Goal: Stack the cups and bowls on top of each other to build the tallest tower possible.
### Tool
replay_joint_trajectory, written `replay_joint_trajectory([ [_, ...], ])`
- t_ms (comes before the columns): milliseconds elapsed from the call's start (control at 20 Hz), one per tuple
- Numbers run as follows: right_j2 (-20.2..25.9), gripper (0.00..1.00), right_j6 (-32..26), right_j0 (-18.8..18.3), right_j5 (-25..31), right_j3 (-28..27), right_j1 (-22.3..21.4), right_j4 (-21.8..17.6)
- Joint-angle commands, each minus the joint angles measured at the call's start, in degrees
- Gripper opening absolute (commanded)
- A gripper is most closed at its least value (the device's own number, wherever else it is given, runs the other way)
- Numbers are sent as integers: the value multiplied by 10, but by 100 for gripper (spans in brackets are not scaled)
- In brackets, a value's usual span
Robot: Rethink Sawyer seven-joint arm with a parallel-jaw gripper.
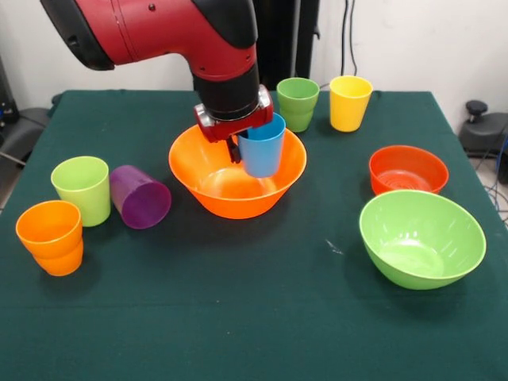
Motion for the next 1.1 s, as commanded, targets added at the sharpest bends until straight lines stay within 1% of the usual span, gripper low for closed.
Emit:
replay_joint_trajectory([
  [50, 9, 0, -173, 3, 7, -41, 28, -39],
  [250, 12, 0, -176, -1, 8, -37, 31, -36],
  [400, 19, 0, -179, -8, 14, -28, 20, -29],
  [550, 22, 0, -181, -10, 16, -26, 13, -30],
  [850, 22, 0, -197, -11, 23, -46, 23, -38],
  [1100, 26, 0, -207, -11, 35, -55, 7, -40],
])
